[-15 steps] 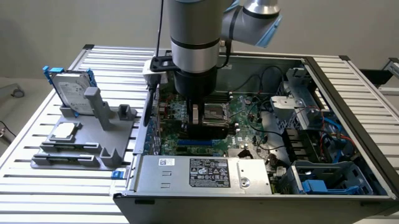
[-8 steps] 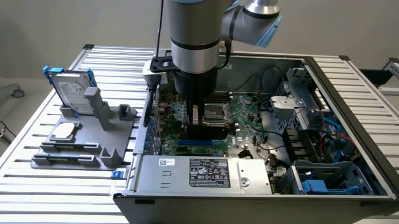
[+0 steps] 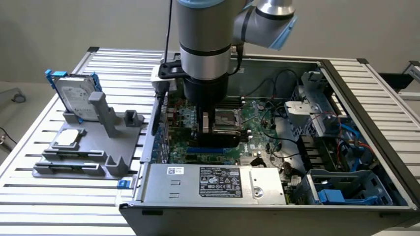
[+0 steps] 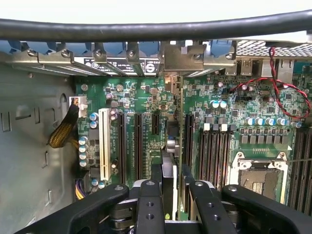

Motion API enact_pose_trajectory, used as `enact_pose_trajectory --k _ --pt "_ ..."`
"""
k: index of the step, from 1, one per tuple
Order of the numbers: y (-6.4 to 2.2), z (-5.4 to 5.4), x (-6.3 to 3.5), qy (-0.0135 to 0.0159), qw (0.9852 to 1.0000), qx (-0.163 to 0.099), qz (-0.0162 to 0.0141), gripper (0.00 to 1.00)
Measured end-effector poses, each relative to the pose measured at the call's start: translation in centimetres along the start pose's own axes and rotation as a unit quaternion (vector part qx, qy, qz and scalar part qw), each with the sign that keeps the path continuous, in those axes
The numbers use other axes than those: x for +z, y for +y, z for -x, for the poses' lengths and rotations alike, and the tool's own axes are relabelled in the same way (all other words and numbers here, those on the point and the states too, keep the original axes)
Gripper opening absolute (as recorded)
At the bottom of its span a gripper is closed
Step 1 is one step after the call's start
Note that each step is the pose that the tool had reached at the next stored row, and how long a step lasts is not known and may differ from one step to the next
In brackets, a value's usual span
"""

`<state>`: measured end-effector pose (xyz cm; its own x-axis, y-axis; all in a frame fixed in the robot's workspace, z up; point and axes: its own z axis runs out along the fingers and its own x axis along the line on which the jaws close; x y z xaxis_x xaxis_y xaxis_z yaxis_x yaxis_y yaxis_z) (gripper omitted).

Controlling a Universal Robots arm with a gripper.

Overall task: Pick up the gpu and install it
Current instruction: 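Insert the gpu into the slot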

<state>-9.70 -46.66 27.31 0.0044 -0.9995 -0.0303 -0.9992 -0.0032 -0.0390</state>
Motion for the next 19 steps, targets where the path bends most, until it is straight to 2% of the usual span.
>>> enact_pose_trajectory --k 9,19 --pt "0.01 -0.04 0.31 -0.0037 1.0 0.001 0.0001 0.26" --pt "0.03 -0.18 0.71 -0.006 1.0 0.002 0.0033 0.26"
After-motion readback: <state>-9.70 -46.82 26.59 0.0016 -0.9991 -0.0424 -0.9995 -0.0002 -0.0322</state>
